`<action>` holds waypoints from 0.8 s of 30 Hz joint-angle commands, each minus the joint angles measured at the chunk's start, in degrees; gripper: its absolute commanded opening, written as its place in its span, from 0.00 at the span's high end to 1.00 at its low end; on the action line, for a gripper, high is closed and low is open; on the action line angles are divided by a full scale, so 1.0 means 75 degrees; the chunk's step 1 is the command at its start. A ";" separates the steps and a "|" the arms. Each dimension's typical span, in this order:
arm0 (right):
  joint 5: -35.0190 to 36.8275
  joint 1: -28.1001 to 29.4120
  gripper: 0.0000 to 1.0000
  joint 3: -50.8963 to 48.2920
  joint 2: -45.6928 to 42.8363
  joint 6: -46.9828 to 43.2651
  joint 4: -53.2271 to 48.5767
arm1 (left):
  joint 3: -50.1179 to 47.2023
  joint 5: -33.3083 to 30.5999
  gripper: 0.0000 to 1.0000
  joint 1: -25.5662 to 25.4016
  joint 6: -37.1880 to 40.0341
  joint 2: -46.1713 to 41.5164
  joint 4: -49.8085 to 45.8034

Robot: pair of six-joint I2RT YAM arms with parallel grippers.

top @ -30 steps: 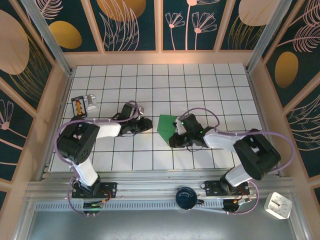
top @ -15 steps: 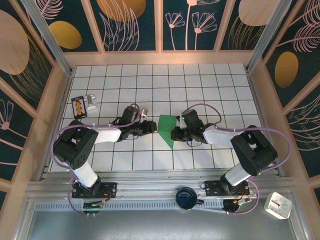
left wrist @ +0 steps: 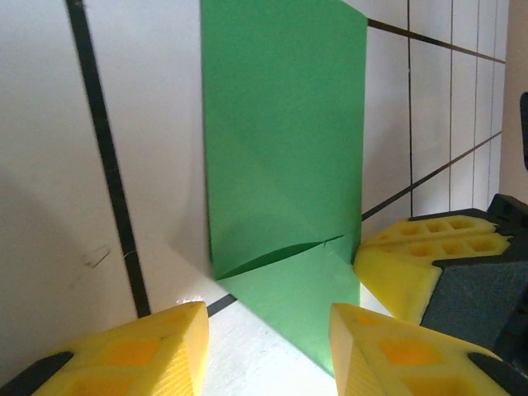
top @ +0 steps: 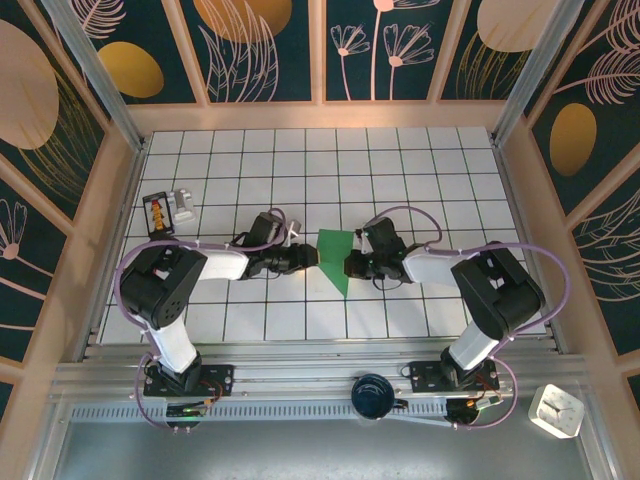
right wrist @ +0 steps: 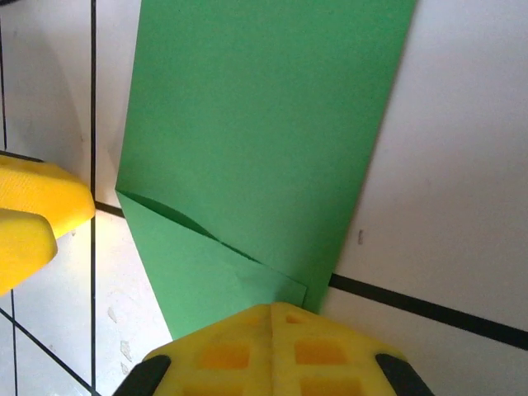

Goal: Fold a paper plane with a square sheet of paper (pick it up from the middle)
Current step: Third fold the triangle at the center of the table.

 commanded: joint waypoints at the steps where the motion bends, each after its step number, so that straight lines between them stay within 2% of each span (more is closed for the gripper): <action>1: -0.0085 -0.0118 0.94 -0.0265 0.0118 0.0134 0.0355 | 0.0250 0.0268 0.57 -0.0074 0.0116 0.0201 -0.0240; 4: -0.0187 -0.0144 0.95 -0.0402 0.0131 0.0172 0.0496 | 0.0369 0.0270 0.57 -0.0113 0.0112 0.0273 -0.0359; 9: -0.0261 -0.0203 0.96 -0.0568 0.0172 0.0213 0.0656 | 0.0489 -0.0297 0.56 -0.0138 0.0174 0.0197 -0.0899; 24: -0.0368 -0.0222 0.97 -0.0655 0.0234 0.0190 0.0810 | 0.0975 0.0118 0.56 -0.0169 -0.0267 0.0686 -0.0912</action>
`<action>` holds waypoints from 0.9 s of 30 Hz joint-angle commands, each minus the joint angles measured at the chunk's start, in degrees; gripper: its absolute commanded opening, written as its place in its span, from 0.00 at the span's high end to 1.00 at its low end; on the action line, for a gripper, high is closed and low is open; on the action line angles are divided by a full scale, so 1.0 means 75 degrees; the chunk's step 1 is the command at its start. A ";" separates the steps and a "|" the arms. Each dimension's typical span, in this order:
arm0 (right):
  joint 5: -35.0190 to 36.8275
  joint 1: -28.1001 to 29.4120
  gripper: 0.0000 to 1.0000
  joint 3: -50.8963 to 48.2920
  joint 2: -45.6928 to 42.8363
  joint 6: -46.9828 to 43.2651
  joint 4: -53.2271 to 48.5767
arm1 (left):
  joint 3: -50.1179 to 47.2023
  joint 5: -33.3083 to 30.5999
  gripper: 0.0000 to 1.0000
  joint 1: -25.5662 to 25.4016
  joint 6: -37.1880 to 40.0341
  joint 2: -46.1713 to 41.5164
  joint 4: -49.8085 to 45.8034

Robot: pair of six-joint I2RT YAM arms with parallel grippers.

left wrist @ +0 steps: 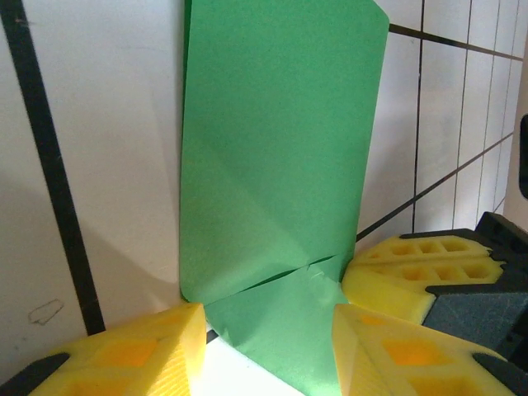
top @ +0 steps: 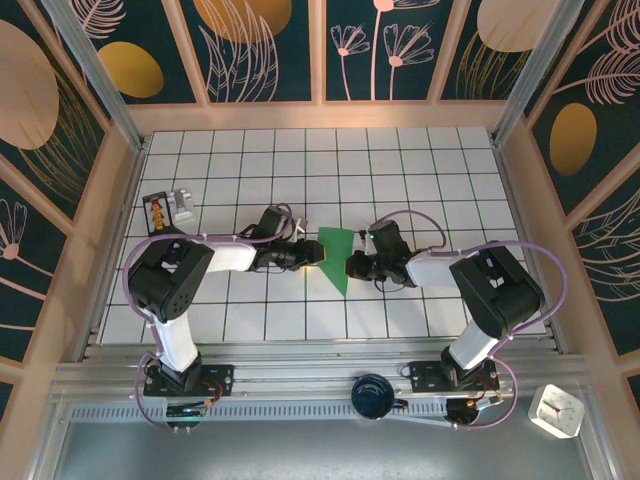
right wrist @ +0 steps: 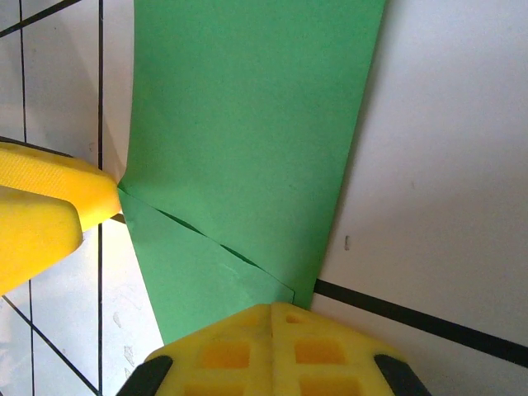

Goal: Fold a paper plane with a square sheet of paper (pick it up from the middle)
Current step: Third fold the triangle at the center of the table.

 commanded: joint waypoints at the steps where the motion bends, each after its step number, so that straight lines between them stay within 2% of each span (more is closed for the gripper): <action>1: -0.0028 -0.0060 0.97 -0.0206 0.0168 0.0000 -0.0086 | 0.0112 0.0060 0.56 -0.0041 -0.0211 0.0172 -0.0086; 11: -0.0039 -0.0096 0.97 -0.0196 0.0158 -0.0058 -0.0119 | -0.0202 -0.0925 0.55 -0.0054 -0.0624 -0.0242 -0.0238; 20: -0.0075 -0.0108 0.97 -0.0196 0.0168 -0.0081 -0.0108 | 0.0194 -0.0620 0.54 -0.0142 -0.0737 0.0157 -0.0532; 27: -0.0122 -0.0111 0.97 -0.0231 0.0150 -0.0081 -0.0061 | 0.0195 -0.0103 0.54 -0.0138 -0.1247 0.0230 0.0111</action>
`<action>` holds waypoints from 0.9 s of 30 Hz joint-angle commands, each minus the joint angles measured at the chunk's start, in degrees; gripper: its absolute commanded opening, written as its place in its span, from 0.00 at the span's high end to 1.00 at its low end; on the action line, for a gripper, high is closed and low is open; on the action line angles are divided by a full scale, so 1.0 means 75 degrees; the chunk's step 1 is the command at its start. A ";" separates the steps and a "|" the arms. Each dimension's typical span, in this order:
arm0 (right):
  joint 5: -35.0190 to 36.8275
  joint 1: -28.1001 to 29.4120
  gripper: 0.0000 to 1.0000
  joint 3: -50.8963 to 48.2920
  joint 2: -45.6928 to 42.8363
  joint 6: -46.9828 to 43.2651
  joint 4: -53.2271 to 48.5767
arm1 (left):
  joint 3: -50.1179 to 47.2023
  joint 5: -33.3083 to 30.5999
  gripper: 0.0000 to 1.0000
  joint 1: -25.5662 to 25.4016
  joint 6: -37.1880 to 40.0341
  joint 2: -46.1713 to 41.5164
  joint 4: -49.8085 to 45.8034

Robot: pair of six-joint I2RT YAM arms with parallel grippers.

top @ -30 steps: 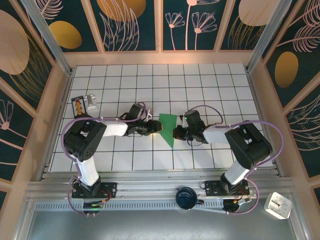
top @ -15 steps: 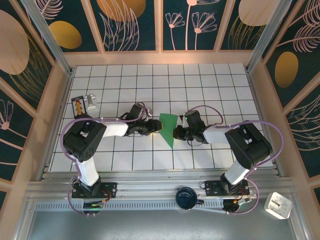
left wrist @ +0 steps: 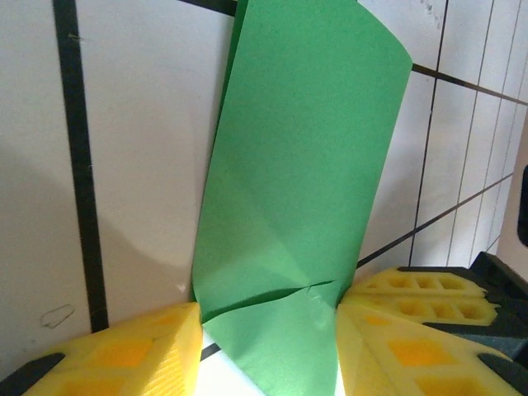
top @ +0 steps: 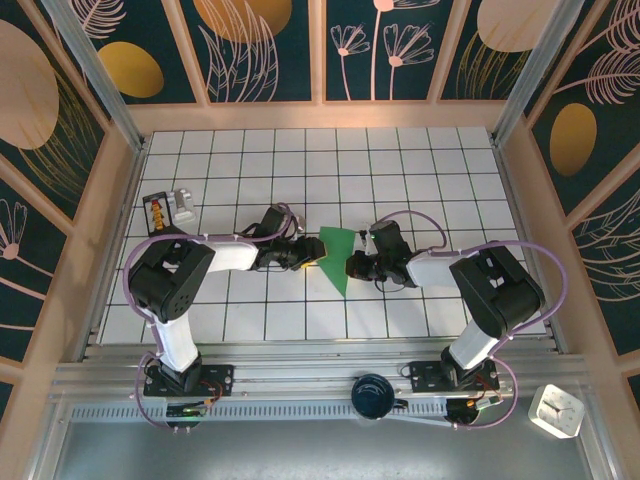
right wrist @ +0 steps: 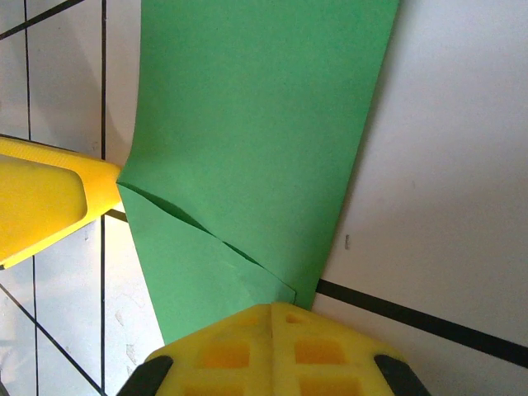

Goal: Fold a paper plane with a square sheet of paper (pick it up from the middle)
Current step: Third fold the triangle at the center of the table.

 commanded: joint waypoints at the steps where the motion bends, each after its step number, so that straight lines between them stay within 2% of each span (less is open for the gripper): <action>1: -0.0011 -0.0055 0.97 -0.0202 0.0139 -0.0087 -0.0126 | 0.0082 0.0316 0.54 -0.0035 -0.0371 0.0193 0.0208; 10: -0.0093 -0.0058 0.97 -0.0249 0.0180 -0.0102 -0.0049 | -0.0068 0.0120 0.55 0.0036 -0.0329 -0.0121 0.0347; 17: -0.0128 -0.0063 0.97 -0.0249 0.0199 -0.0101 -0.0015 | 0.0270 -0.0323 0.59 0.0033 0.0456 0.0074 -0.0495; 21: -0.0140 -0.0059 0.97 -0.0256 0.0199 -0.0102 -0.0019 | 0.0348 -0.0530 0.65 0.0042 0.0763 0.0241 -0.0794; 27: -0.0153 -0.0060 0.97 -0.0284 0.0234 -0.0090 -0.0013 | 0.0371 -0.0418 0.79 0.0034 0.0801 0.0335 -0.0662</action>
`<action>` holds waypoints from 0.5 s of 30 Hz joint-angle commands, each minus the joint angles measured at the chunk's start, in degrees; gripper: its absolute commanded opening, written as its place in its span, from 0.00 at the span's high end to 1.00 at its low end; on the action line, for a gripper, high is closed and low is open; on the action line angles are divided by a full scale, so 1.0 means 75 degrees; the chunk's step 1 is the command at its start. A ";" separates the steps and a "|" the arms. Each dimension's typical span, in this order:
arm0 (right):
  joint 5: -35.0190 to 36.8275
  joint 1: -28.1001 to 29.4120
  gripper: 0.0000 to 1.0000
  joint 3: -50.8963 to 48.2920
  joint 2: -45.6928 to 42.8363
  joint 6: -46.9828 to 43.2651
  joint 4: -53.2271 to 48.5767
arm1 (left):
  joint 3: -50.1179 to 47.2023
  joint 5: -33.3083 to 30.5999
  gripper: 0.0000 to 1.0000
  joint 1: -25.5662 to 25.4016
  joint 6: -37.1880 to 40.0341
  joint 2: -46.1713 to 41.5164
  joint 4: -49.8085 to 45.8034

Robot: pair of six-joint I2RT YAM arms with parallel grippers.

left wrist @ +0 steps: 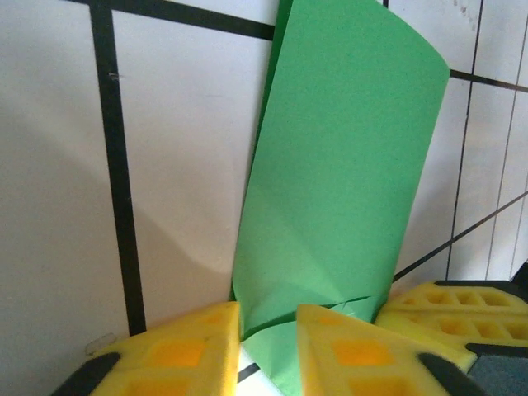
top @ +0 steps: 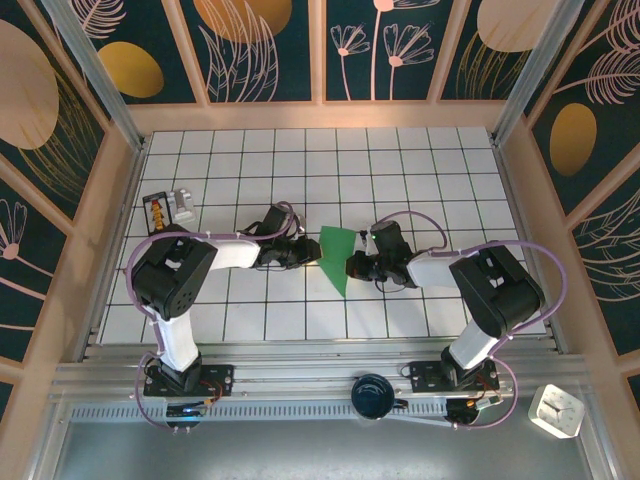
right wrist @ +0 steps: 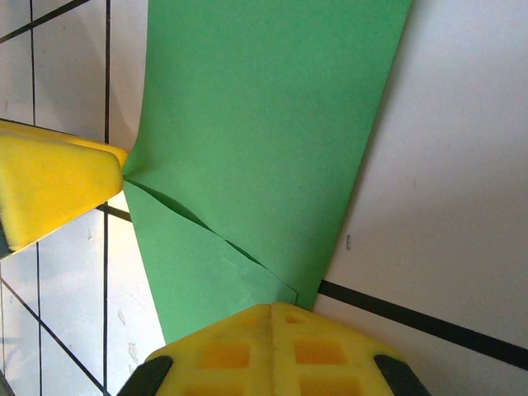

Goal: Fold a paper plane with a square sheet of paper (pick it up from the middle)
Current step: Third fold the triangle at the center of the table.

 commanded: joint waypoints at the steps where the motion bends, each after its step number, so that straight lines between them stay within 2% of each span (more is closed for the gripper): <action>1: -0.0062 -0.0026 0.97 -0.0222 0.0211 -0.0102 -0.0163 | 0.0132 -0.0022 0.82 0.0028 0.0184 0.0134 -0.0219; 9: -0.0073 -0.0027 0.96 -0.0099 0.0240 -0.0235 -0.0269 | 0.0073 -0.0148 0.99 0.0028 0.0221 -0.0132 -0.0277; 15: -0.0142 -0.0023 0.91 0.0217 0.0117 -0.0693 -0.0561 | -0.0001 -0.0188 1.00 0.0022 0.0099 -0.0597 -0.0444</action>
